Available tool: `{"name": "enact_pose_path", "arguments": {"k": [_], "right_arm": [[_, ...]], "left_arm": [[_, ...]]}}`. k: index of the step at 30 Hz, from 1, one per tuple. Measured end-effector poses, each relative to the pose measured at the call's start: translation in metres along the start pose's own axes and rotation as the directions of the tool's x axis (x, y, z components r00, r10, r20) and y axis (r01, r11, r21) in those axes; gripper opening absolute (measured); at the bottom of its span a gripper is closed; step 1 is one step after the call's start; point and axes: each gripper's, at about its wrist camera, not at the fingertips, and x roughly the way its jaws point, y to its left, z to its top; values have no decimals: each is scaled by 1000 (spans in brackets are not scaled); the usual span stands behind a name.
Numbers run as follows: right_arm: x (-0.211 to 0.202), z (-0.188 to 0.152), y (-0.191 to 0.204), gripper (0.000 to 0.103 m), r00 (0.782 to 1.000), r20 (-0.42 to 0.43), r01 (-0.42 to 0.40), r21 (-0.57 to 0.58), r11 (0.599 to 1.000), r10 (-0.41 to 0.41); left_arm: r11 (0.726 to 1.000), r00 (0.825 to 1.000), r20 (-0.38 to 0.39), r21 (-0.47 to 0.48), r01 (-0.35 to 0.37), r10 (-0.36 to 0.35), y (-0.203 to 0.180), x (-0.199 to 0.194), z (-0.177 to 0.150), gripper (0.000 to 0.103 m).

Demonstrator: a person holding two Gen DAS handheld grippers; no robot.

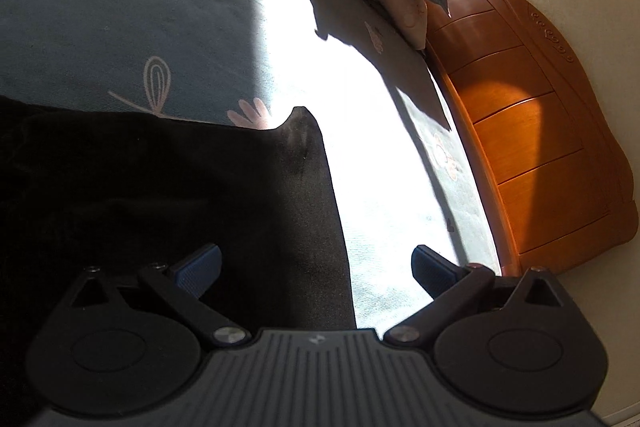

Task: Fold clothes
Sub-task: 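Lower the left gripper onto the elastic waistband end of the pants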

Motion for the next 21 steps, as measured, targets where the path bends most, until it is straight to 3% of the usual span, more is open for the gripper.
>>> {"name": "enact_pose_path", "arguments": {"k": [6,9,12,18,21], "right_arm": [[-15,-5,-3,90,999,1,42,21,999,-42],[-21,-6,-2,90,998,9,59,22,998,-60],[-27,-8,-2,90,997,21,71,22,997,-72],[-32,-11,-7,90,995,16,94,39,995,-95],[-32,-12,-6,90,995,12,98,36,995,-99]], "left_arm": [[995,1000,18,-98,15,-13,17,7,-38,101],[996,999,28,-81,-34,36,14,6,-48,101],[998,995,85,-34,-43,46,4,-14,-51,101],[994,962,255,21,-103,94,11,-83,-37,102],[982,933,311,-2,-191,182,34,-112,-21,102]]}}
